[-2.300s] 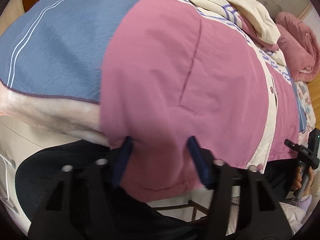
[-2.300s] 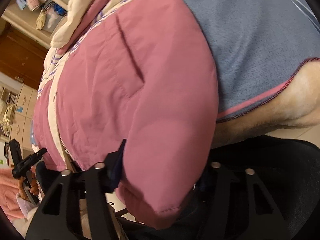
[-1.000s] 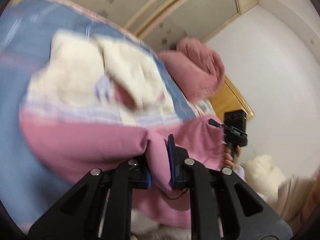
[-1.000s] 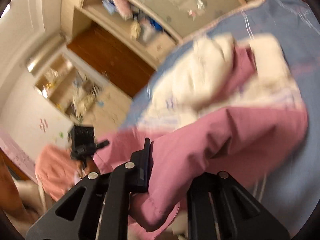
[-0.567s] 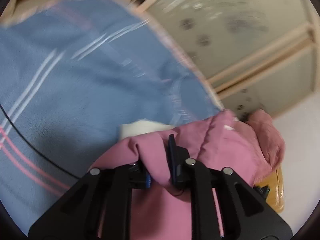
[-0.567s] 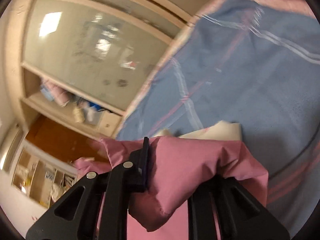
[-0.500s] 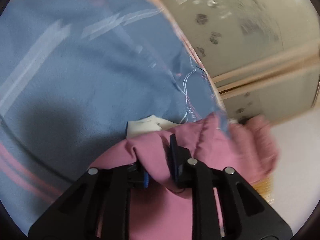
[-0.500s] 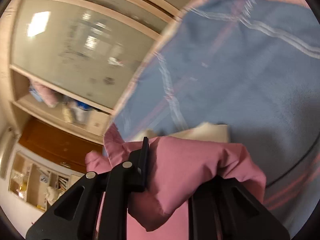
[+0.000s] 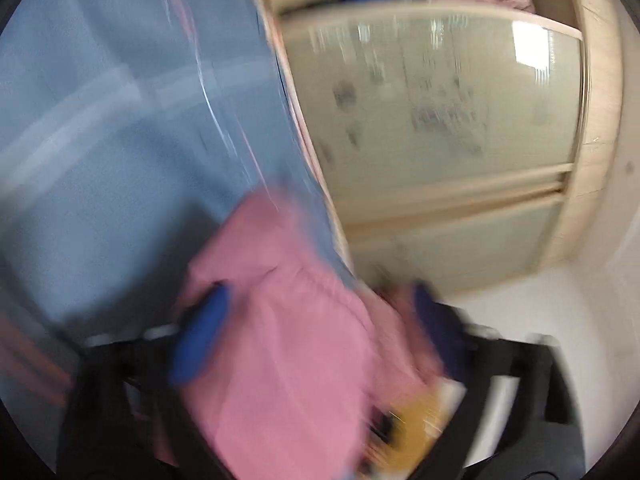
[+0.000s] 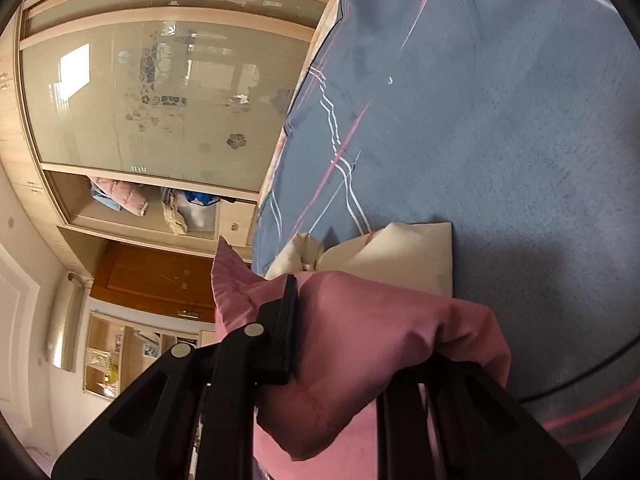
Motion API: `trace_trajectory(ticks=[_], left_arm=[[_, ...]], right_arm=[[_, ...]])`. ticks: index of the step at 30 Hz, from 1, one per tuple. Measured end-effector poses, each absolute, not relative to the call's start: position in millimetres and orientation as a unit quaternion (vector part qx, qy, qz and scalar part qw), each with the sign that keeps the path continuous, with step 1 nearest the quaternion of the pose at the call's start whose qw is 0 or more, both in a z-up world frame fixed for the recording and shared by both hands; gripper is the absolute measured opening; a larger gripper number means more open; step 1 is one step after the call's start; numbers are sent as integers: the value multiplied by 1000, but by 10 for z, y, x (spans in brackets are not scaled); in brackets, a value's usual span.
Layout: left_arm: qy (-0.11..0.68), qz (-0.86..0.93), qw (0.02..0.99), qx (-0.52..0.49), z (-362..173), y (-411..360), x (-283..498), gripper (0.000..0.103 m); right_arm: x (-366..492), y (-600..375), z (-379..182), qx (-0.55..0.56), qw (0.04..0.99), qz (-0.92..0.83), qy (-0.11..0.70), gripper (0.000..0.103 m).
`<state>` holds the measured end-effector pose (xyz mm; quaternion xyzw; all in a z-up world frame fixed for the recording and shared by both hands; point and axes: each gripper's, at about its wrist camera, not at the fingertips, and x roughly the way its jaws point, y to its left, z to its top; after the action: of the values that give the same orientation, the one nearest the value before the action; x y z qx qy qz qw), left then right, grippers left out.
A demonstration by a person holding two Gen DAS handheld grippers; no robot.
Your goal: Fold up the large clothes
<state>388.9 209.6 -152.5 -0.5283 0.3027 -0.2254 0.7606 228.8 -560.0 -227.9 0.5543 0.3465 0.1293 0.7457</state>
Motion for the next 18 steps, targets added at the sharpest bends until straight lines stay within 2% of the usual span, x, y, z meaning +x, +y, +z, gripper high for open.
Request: trace_trajectory(ticks=[2, 5, 9, 11, 12, 13, 14, 15, 17, 18], left_arm=[[279, -207, 784, -514, -1400, 2237, 3754, 99], [295, -178, 814, -467, -1244, 2213, 3423, 99], [322, -162, 881, -307, -1169, 1578, 2802, 99], [329, -172, 891, -261, -1270, 1292, 2575, 99], [334, -175, 892, -250, -1395, 1245, 2465, 99], [341, -178, 890, -244, -1449, 1165, 2423, 99], [348, -183, 888, -237, -1510, 1089, 2398, 99], [349, -181, 893, -219, -1582, 1008, 2350, 99], [345, -154, 910, -169, -1677, 925, 2282, 99], [345, -137, 916, -153, -1677, 900, 2256, 99]], right_arm=[[2220, -5631, -2234, 559, 746, 128, 338, 17], [2159, -5618, -2137, 552, 754, 126, 333, 18], [2189, -5541, -1975, 527, 768, 103, 349, 24], [2197, -5495, -1800, 529, 773, 93, 339, 29], [2198, -5492, -1737, 534, 774, 95, 328, 41], [2182, -5480, -1627, 546, 774, 101, 305, 70], [2159, -5483, -1522, 552, 778, 101, 282, 90], [2108, -5497, -1388, 549, 792, 87, 253, 102], [1965, -5510, -1094, 525, 824, 45, 210, 102], [1961, -5455, -986, 509, 832, 36, 216, 102]])
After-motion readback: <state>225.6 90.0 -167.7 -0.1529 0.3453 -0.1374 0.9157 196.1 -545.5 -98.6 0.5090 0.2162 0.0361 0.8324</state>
